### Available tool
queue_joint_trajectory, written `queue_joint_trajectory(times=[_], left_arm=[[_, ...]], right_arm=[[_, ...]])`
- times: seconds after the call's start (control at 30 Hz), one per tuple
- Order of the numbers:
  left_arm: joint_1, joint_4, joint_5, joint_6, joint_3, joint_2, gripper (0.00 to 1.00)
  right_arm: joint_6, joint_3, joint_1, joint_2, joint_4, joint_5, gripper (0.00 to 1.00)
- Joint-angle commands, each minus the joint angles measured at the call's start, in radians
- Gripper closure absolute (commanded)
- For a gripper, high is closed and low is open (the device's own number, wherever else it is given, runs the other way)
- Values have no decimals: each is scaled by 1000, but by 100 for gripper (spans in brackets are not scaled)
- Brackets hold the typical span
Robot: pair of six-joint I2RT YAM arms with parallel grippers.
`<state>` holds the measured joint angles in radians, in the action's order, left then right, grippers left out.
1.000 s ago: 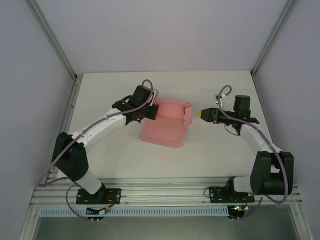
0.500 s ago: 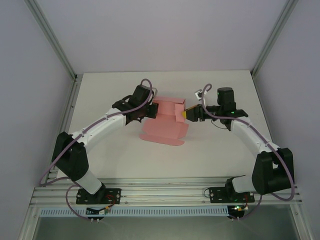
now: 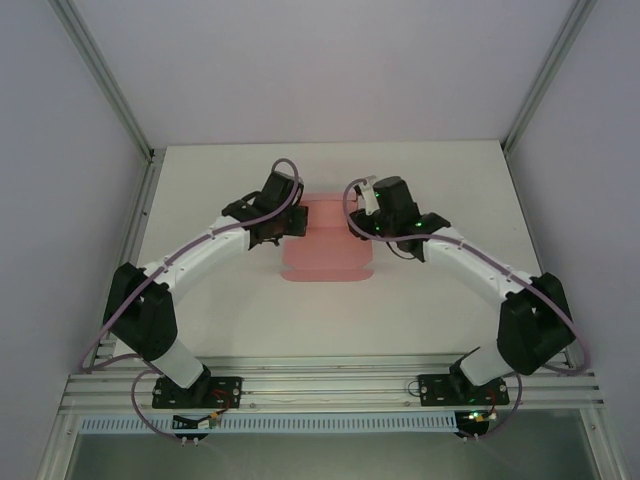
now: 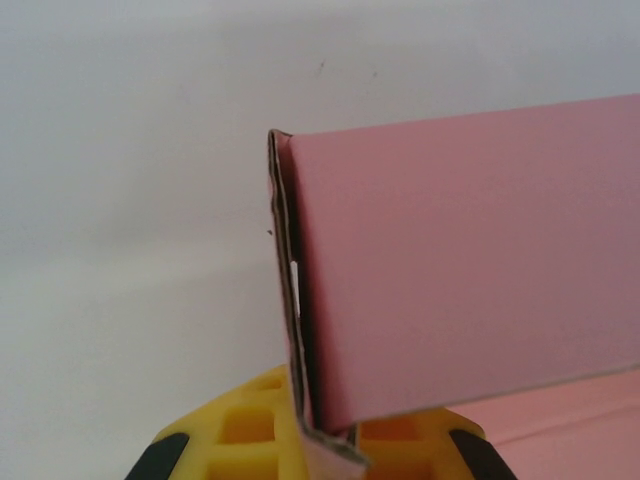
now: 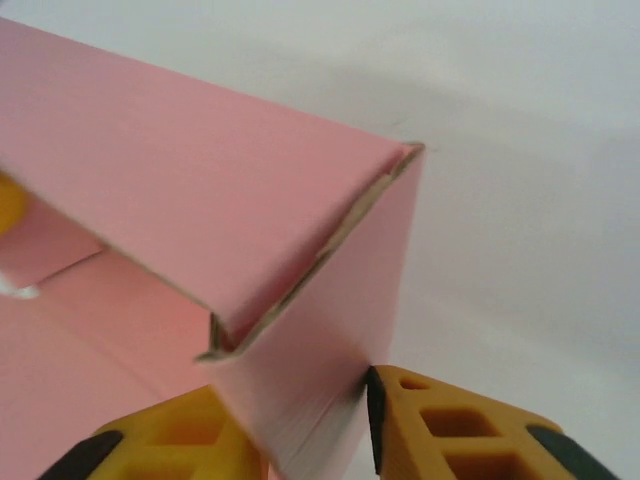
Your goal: Assemble paper box
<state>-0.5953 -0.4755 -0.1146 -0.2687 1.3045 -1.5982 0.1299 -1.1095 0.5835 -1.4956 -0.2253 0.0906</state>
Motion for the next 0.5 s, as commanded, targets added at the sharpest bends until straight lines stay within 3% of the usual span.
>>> queue_joint_trajectory(times=[0.0, 0.1, 0.23, 0.4, 0.47], left_arm=[[-38, 52, 77, -43, -5, 71, 100], [-55, 45, 74, -62, -7, 76, 100], [-87, -27, -23, -143, 33, 56, 100], [-106, -160, -107, -337, 95, 24, 100], [-120, -209, -134, -385, 107, 29, 100]], right_arm=[[48, -13, 33, -48, 80, 266, 75], [25, -16, 62, -76, 139, 369, 84], [19, -38, 93, -113, 139, 540, 92], [39, -103, 96, -178, -12, 773, 96], [33, -108, 87, -192, -47, 809, 97]])
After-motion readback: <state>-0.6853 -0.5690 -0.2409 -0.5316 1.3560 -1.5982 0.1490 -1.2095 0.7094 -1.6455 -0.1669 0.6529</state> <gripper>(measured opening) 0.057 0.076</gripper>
